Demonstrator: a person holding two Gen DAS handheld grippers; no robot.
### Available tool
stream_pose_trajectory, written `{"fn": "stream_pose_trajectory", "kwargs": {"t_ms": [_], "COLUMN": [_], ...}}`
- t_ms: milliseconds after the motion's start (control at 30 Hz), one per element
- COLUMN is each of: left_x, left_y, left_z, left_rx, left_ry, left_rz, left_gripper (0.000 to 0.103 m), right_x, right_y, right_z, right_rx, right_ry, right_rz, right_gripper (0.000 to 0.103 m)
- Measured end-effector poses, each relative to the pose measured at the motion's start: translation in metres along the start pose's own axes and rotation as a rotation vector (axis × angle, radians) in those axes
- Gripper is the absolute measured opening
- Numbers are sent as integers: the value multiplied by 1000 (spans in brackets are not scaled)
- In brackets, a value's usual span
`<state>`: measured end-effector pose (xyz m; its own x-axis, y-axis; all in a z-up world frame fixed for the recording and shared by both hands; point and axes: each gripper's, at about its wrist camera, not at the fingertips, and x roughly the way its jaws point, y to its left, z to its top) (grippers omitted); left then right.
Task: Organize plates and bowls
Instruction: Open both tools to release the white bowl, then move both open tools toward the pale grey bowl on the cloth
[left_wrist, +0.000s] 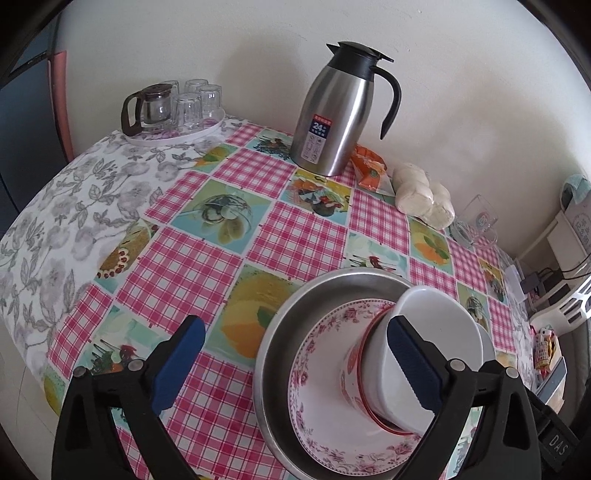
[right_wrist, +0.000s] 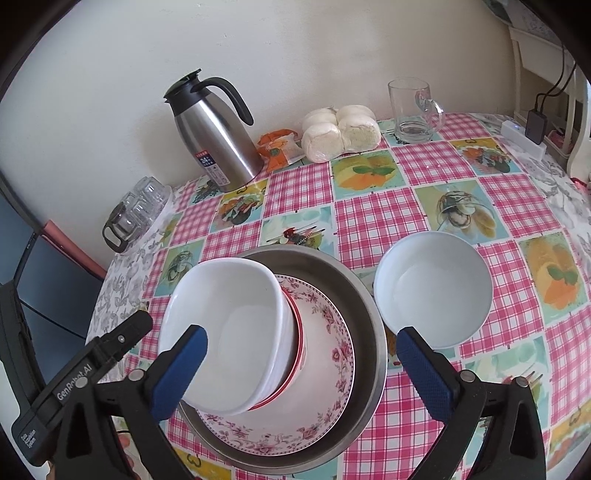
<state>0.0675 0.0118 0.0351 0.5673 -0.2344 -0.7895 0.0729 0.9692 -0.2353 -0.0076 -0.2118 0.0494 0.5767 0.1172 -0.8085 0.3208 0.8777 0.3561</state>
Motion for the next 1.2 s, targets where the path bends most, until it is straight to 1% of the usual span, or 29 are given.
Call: {"fn": "stream_pose_trajectory", "kwargs": {"t_ms": [133, 300, 433, 533, 633, 733, 833, 967, 1100, 1200], "left_x": [-7, -23, -32, -36, -43, -56, -66, -74, -77, -85], "left_y": [-2, -9, -14, -20, -25, -32, -38, -50, -67, -85], "left_z": [1, 3, 4, 3, 2, -1, -2, -4, -9, -16], "left_rx": [-1, 19, 25, 43, 54, 75, 86, 96, 117, 155], "left_ry": [-52, -157, -198, -210, -226, -286, -328, -335, -306, -336], "left_rz": [-12, -3, -42, -57, -114, -128, -133, -170, -194, -244], "left_gripper": [99, 99, 99, 99, 100, 99, 100, 100, 100, 100], "right_x": [-1, -5, -16, -27, -33, -37, -45, -55, -63, -68], "right_y": [1, 0, -5, -5, -10, -21, -37, -63, -92, -115], "right_z": [0, 2, 4, 6, 10, 13, 16, 19, 23, 25], "right_rx": [-10, -13, -1, -37, -45, -16, 11, 67, 109, 142], "right_ry": [-11, -38, -99, -165, -176, -186, -203, -227, -219, -207], "right_rz": [-3, -8, 1, -42, -56, -44, -68, -92, -132, -154], "right_gripper": [103, 103, 103, 103, 103, 103, 103, 103, 103, 103]}}
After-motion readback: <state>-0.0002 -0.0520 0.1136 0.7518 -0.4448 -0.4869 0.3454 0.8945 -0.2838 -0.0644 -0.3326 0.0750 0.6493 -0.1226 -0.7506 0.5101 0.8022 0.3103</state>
